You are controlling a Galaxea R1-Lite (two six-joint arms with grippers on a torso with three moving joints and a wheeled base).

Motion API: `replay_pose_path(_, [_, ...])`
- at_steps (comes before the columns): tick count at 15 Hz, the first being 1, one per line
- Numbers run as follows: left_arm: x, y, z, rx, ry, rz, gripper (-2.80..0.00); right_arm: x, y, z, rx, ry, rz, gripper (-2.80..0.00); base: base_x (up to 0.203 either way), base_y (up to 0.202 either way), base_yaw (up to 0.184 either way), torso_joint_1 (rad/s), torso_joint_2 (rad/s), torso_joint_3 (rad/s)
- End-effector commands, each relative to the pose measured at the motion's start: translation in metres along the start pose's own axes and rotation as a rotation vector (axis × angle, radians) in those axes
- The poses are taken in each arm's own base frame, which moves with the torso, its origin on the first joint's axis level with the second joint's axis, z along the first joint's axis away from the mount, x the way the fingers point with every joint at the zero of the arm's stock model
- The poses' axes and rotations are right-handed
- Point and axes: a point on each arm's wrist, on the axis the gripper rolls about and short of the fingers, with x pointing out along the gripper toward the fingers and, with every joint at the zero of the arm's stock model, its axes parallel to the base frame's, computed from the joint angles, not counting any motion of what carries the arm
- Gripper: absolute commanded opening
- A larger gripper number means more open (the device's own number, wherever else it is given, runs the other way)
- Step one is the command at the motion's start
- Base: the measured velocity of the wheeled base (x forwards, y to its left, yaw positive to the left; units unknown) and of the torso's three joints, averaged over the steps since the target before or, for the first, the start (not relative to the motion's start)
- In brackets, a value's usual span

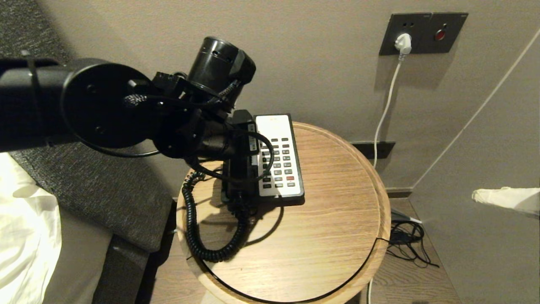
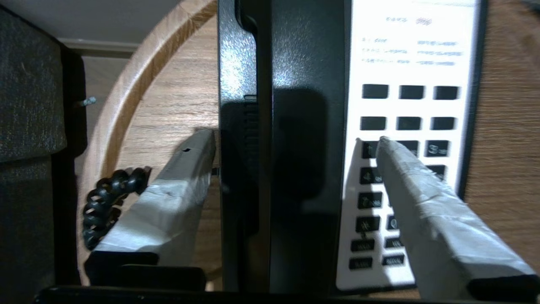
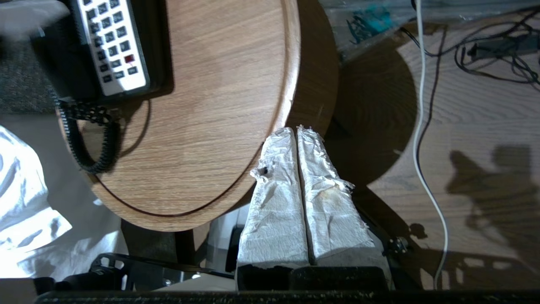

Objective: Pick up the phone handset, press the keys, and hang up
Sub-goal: Put the handset back, then end the call using the dial pad

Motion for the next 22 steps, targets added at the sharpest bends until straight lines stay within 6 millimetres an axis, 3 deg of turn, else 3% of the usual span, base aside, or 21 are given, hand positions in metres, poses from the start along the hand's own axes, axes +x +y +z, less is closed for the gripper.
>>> replay_pose_path(1, [-0.021, 0.008, 0.005, -0.021, -0.028, -0.016, -2.80, 0.002, -0.001, -0.002, 0.000, 0.010, -0.008, -2.80, 0.000, 0.000, 0.000, 0.000, 0.00, 0.000])
replay_pose_path(6, [-0.089, 0.046, 0.002, -0.091, -0.055, -0.129, -2.80, 0.018, 0.007, 0.003, -0.005, 0.025, -0.012, -2.80, 0.000, 0.000, 0.000, 0.000, 0.00, 0.000])
replay_pose_path(9, [-0.138, 0.081, -0.018, -0.233, -0.002, -0.287, -2.80, 0.035, 0.021, 0.009, -0.024, 0.063, -0.003, -2.80, 0.000, 0.000, 0.000, 0.000, 0.00, 0.000])
replay_pose_path(10, [-0.145, 0.093, -0.032, -0.258, 0.043, -0.316, -2.80, 0.045, 0.028, 0.012, -0.032, 0.082, -0.005, -2.80, 0.000, 0.000, 0.000, 0.000, 0.00, 0.000])
replay_pose_path(12, [-0.138, 0.112, -0.064, -0.270, 0.137, -0.281, -2.80, 0.069, 0.047, 0.019, -0.053, 0.115, -0.001, -2.80, 0.000, 0.000, 0.000, 0.000, 0.00, 0.000])
replay_pose_path(14, [-0.147, 0.129, -0.082, -0.300, 0.119, -0.310, -2.80, 0.097, 0.069, 0.023, -0.078, 0.149, 0.004, -2.80, 0.000, 0.000, 0.000, 0.000, 0.00, 0.000])
replay_pose_path(17, [-0.155, 0.138, -0.087, -0.331, 0.062, -0.347, -2.80, 0.136, 0.096, 0.014, -0.122, 0.202, 0.008, -2.80, 0.000, 0.000, 0.000, 0.000, 0.00, 0.000])
replay_pose_path(22, [-0.155, 0.143, -0.093, -0.337, 0.069, -0.362, -2.80, 0.174, 0.127, 0.009, -0.153, 0.220, 0.035, -2.80, 0.000, 0.000, 0.000, 0.000, 0.00, 0.000])
